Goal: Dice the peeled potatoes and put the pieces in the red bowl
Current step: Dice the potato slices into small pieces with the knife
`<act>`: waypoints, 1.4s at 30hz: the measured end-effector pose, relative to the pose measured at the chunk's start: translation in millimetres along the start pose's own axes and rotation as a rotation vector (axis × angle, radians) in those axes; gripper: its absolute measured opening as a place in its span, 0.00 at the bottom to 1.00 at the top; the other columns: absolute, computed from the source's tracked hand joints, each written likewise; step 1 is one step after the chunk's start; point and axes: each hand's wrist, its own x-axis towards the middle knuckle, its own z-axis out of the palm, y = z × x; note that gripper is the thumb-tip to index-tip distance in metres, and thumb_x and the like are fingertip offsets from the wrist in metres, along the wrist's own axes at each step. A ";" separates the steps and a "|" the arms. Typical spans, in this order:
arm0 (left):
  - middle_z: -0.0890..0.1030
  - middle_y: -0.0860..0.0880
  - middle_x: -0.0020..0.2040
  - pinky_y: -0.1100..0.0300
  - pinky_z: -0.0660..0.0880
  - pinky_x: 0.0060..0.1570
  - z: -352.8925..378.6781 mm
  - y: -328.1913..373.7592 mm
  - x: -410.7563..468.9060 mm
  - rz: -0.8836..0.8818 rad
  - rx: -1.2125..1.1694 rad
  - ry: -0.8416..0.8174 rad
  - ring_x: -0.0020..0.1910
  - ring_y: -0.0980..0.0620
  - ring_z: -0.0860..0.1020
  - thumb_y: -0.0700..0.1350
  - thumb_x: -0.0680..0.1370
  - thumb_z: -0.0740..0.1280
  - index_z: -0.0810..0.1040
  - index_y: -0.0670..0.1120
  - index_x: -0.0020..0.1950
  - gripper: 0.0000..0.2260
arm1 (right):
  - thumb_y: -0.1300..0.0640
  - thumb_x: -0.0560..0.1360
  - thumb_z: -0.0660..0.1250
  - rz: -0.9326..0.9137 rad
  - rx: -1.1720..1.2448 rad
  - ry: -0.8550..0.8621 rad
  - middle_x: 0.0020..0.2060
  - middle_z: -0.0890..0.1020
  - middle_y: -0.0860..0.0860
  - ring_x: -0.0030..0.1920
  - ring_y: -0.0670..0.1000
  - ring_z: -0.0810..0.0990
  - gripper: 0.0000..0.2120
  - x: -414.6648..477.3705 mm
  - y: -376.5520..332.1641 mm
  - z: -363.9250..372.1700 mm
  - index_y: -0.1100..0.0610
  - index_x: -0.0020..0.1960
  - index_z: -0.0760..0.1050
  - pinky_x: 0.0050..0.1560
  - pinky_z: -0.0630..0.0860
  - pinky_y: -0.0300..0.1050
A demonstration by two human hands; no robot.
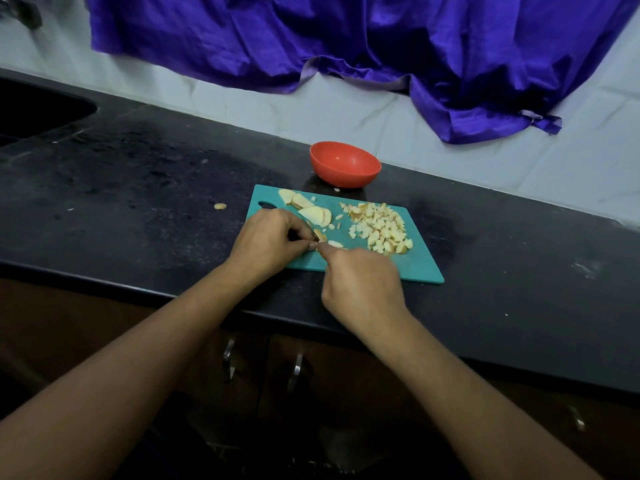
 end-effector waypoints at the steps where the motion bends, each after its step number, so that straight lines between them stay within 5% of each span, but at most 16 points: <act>1: 0.85 0.59 0.42 0.57 0.78 0.48 -0.5 0.4 0.2 0.002 -0.002 -0.001 0.43 0.59 0.81 0.48 0.72 0.79 0.87 0.54 0.42 0.03 | 0.54 0.82 0.61 -0.008 0.004 0.030 0.47 0.80 0.52 0.48 0.55 0.80 0.25 -4.4 0.4 3.9 0.47 0.79 0.65 0.40 0.67 0.48; 5: 0.85 0.59 0.42 0.56 0.79 0.49 -2.9 2.8 -0.9 0.000 0.009 -0.003 0.43 0.60 0.81 0.47 0.73 0.79 0.87 0.54 0.42 0.03 | 0.53 0.82 0.61 -0.027 -0.018 0.050 0.49 0.82 0.52 0.49 0.55 0.80 0.26 -4.6 0.8 5.9 0.47 0.80 0.62 0.40 0.67 0.47; 14: 0.80 0.62 0.37 0.58 0.76 0.45 -3.3 5.9 -1.5 -0.013 0.063 -0.013 0.40 0.59 0.78 0.49 0.73 0.79 0.86 0.56 0.41 0.04 | 0.55 0.78 0.67 -0.013 -0.010 -0.088 0.53 0.80 0.52 0.52 0.55 0.79 0.18 33.5 8.7 -21.0 0.46 0.67 0.78 0.45 0.76 0.49; 26: 0.78 0.63 0.36 0.65 0.73 0.40 -1.8 10.4 -0.8 -0.016 0.093 -0.001 0.38 0.62 0.77 0.51 0.73 0.78 0.85 0.56 0.41 0.04 | 0.52 0.82 0.61 -0.044 0.092 0.048 0.49 0.82 0.51 0.50 0.54 0.80 0.23 15.4 21.6 6.7 0.41 0.76 0.68 0.44 0.75 0.49; 35: 0.83 0.63 0.41 0.63 0.75 0.45 -0.8 9.5 -0.5 -0.024 0.067 0.013 0.43 0.62 0.79 0.51 0.73 0.78 0.87 0.55 0.44 0.03 | 0.48 0.83 0.59 -0.079 0.117 0.089 0.43 0.79 0.46 0.42 0.47 0.75 0.22 -7.0 39.8 21.9 0.41 0.78 0.66 0.41 0.74 0.46; 37: 0.84 0.62 0.42 0.62 0.77 0.47 -0.6 8.4 0.1 -0.018 0.057 0.010 0.44 0.62 0.80 0.51 0.73 0.78 0.87 0.55 0.44 0.03 | 0.48 0.83 0.63 -0.009 0.278 -0.002 0.42 0.79 0.43 0.39 0.43 0.74 0.20 -4.2 50.3 17.1 0.39 0.74 0.70 0.38 0.70 0.41; 42: 0.85 0.59 0.40 0.67 0.77 0.44 -3.0 3.5 -0.8 -0.080 -0.136 0.031 0.39 0.63 0.81 0.46 0.73 0.79 0.84 0.52 0.43 0.05 | 0.59 0.82 0.66 0.306 1.272 -0.177 0.24 0.70 0.48 0.21 0.44 0.62 0.14 3.3 84.2 17.4 0.47 0.64 0.81 0.21 0.59 0.38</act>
